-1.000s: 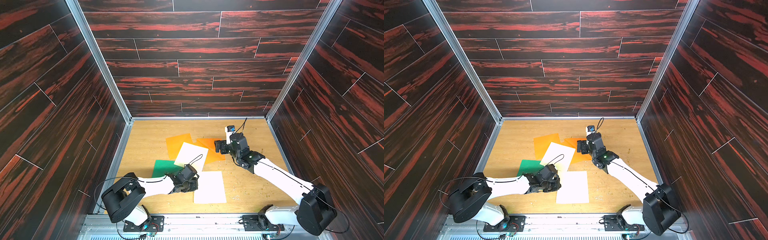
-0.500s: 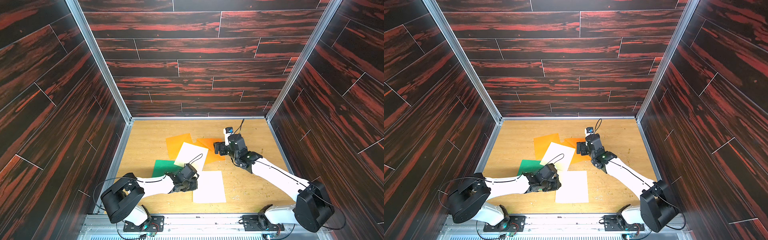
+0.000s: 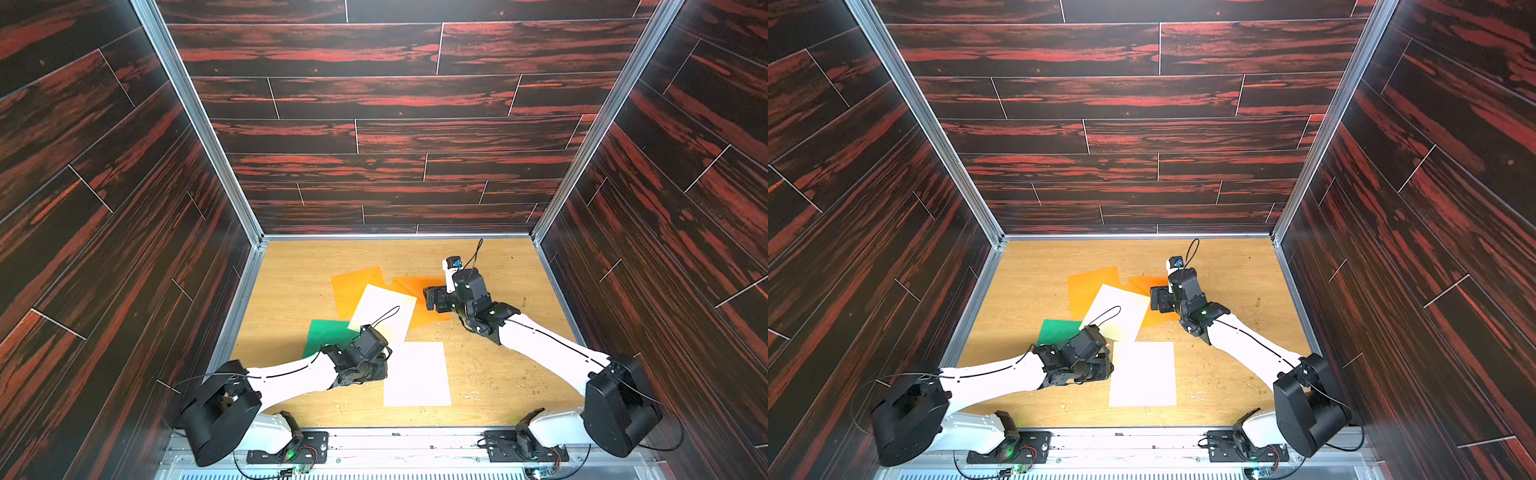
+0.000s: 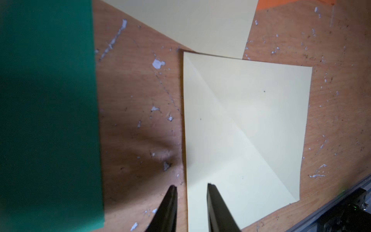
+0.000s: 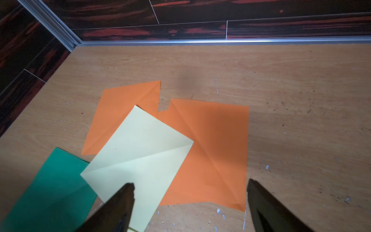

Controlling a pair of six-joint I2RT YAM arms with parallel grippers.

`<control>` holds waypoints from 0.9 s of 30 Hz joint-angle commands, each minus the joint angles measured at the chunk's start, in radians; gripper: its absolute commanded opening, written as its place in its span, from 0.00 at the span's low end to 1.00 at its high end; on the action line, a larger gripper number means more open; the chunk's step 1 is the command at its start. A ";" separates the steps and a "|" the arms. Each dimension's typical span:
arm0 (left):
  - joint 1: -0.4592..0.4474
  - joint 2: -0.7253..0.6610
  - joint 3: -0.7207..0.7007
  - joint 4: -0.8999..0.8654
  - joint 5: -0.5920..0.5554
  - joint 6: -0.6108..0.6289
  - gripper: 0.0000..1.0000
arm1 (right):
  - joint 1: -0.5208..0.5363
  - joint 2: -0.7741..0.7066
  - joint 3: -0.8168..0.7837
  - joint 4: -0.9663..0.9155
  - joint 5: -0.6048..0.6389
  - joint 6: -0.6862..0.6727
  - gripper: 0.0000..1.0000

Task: Sort the scattered colored papers by color
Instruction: Place the colored paper at the center of the board.

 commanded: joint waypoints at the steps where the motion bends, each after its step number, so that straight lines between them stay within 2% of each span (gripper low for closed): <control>1: 0.030 -0.114 0.054 -0.051 -0.174 0.012 0.31 | -0.003 0.055 0.017 0.025 -0.100 0.008 0.86; 5: 0.153 -0.192 0.109 -0.054 -0.236 0.065 0.32 | 0.002 0.128 0.041 0.029 -0.246 0.035 0.76; 8: 0.256 -0.194 0.142 -0.018 -0.200 0.100 0.34 | 0.007 0.179 0.045 0.049 -0.329 0.047 0.70; 12: 0.368 -0.116 0.197 0.032 -0.120 0.141 0.35 | 0.009 0.241 0.070 0.070 -0.407 0.058 0.68; 16: 0.455 0.004 0.235 0.115 -0.022 0.141 0.35 | 0.014 0.317 0.116 0.074 -0.511 0.057 0.72; 22: 0.508 0.161 0.315 0.185 0.078 0.146 0.35 | 0.022 0.387 0.131 0.081 -0.544 0.061 0.72; 27: 0.526 0.225 0.356 0.204 0.152 0.148 0.35 | 0.039 0.409 0.125 0.085 -0.555 0.059 0.73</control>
